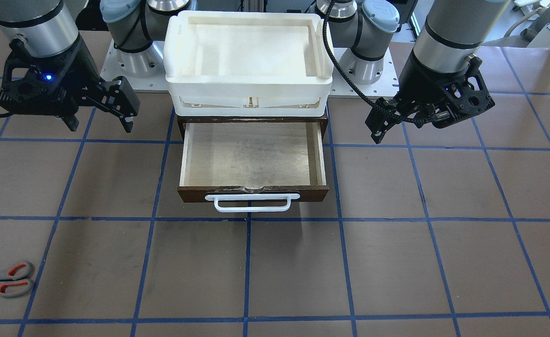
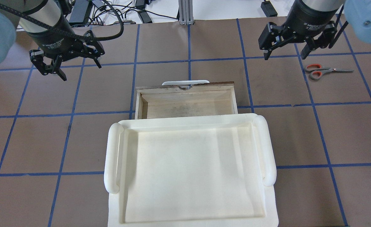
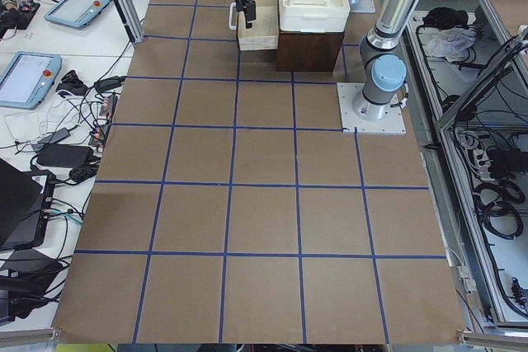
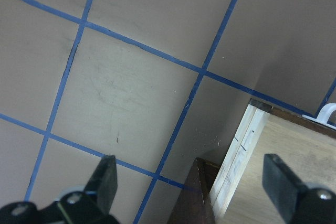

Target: Put scissors in drawer and close it

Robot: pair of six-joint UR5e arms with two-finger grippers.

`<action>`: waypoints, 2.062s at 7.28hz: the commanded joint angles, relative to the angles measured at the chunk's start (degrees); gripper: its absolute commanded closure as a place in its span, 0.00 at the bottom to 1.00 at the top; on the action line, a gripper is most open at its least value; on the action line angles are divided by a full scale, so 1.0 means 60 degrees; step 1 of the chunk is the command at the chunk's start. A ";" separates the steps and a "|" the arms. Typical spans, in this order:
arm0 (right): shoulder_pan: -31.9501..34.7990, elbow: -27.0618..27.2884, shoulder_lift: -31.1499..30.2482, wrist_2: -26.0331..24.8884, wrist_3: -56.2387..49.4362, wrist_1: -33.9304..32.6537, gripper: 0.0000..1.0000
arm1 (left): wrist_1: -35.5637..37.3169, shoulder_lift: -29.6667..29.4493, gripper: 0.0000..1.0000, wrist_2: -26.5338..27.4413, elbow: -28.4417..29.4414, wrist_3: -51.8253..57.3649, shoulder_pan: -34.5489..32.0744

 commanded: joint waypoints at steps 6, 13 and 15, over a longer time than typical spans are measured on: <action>-0.0058 0.0001 -0.0097 -0.0001 -0.0030 0.0355 0.00 | 0.0004 0.0000 0.00 -0.0008 -0.0004 -0.0013 0.0007; -0.0350 0.0001 -0.0010 0.0013 -0.1050 0.0328 0.00 | 0.0019 0.0000 0.00 -0.0008 -0.0004 0.0001 0.0007; -0.0512 0.0001 0.0004 -0.0001 -0.1114 0.0300 0.00 | 0.0004 0.0014 0.00 0.0007 -0.0004 0.0031 0.0007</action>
